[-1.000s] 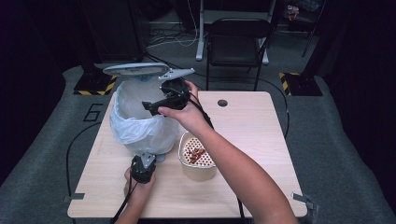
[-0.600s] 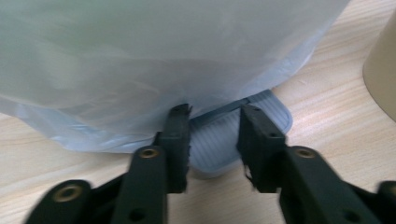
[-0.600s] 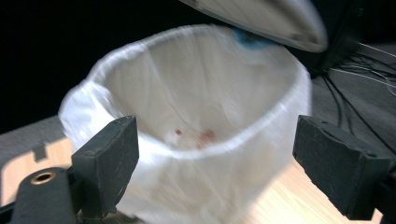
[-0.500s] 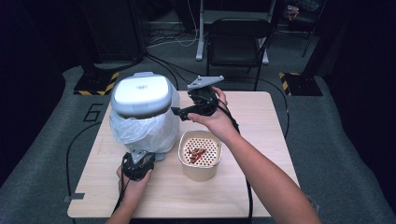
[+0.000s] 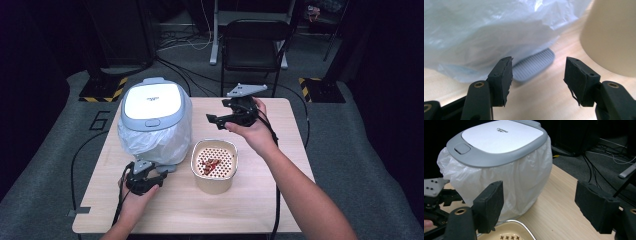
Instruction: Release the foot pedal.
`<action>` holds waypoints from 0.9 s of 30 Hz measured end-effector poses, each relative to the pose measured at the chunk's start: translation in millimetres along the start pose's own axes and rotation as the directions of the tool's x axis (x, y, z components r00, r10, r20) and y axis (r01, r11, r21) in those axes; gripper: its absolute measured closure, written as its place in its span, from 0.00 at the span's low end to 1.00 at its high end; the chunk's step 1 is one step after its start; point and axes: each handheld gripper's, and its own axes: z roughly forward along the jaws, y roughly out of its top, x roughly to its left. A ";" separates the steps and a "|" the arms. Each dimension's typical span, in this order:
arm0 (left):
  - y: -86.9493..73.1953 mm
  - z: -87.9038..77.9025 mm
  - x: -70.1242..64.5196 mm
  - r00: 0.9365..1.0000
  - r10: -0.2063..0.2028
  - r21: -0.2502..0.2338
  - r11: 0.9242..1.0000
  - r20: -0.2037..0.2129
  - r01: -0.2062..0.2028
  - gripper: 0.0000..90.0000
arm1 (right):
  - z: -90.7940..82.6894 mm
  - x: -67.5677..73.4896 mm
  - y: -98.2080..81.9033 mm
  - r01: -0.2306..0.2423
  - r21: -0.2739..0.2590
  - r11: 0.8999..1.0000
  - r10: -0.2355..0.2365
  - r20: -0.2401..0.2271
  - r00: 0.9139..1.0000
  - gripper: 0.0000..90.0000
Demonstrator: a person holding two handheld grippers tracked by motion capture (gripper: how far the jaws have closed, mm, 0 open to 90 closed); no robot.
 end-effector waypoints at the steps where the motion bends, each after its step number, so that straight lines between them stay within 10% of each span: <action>1: -0.8 -2.5 0.9 1.000 -0.004 0.001 1.000 0.007 0.004 0.44 | -7.0 -3.6 -5.0 -0.003 -0.002 1.000 0.003 0.010 1.000 0.26; 15: -12.6 -45.6 30.9 0.997 -0.073 -0.010 0.997 0.009 0.073 0.43 | -46.4 -24.1 -55.1 -0.032 -0.008 0.999 0.033 0.105 0.994 0.26; 27: -27.2 -40.9 40.6 0.995 -0.099 -0.014 0.995 -0.023 0.098 0.43 | -50.7 -33.9 -123.5 -0.062 0.026 0.998 0.055 0.212 0.976 0.26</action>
